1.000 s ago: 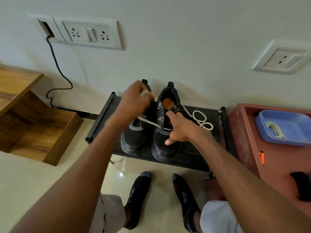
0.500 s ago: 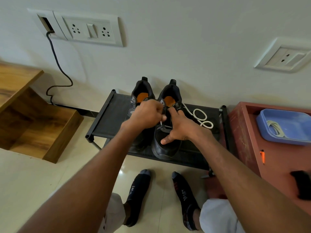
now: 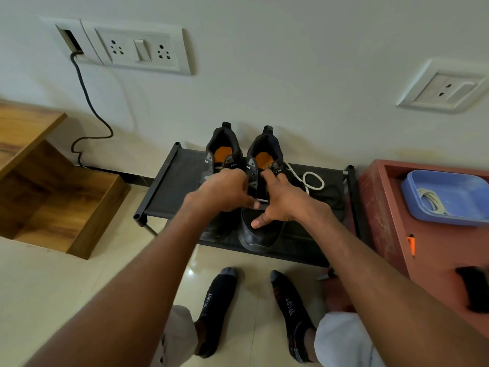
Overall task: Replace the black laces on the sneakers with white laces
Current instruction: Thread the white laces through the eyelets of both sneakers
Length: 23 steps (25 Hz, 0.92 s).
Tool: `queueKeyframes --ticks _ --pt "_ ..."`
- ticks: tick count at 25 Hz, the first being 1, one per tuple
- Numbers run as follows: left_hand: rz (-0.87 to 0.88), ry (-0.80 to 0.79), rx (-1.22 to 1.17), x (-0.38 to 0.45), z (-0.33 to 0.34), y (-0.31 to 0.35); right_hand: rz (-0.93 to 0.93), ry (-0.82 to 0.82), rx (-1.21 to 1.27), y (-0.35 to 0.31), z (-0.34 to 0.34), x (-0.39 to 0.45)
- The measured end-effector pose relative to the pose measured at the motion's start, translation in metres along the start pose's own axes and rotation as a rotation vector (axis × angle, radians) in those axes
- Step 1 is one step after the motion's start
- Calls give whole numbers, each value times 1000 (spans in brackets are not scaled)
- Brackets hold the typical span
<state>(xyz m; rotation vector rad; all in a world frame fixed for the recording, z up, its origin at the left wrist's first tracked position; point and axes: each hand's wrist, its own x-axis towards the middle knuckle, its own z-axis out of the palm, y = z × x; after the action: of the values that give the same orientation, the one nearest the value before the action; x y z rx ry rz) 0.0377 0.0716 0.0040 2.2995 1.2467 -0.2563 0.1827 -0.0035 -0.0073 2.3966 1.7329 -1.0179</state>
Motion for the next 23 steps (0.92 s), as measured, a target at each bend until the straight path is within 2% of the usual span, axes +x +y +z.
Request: queueKeyframes --ticks 3,5,8,11,12,13,14,16,18,20,23 --pt "23 38 45 3 4 4 7 7 -16 -1 1 0" --pt "21 55 -36 3 3 5 15 3 -18 -2 1 0" --pt "45 122 -411 -4 -10 5 19 -8 12 -1 0 -1" --pt "250 299 -1004 -14 -35 4 10 -17 51 1 0 -2" --pt "274 340 -1143 -15 -40 4 4 -20 57 2 0 -1" --pt "245 382 -1163 -14 -40 3 -2 -19 55 1 0 -2" --pt "185 425 -1045 -12 -38 2 -4 -15 47 1 1 -2" --pt "68 419 -554 -1 -25 -6 4 -4 23 -1 1 -2" --pt "14 220 -177 4 -10 -11 16 4 3 -2 1 0" --pt "16 59 -13 3 -1 -7 18 9 -4 -3 2 1" --pt "23 59 65 4 4 2 20 15 -9 -3 4 3"
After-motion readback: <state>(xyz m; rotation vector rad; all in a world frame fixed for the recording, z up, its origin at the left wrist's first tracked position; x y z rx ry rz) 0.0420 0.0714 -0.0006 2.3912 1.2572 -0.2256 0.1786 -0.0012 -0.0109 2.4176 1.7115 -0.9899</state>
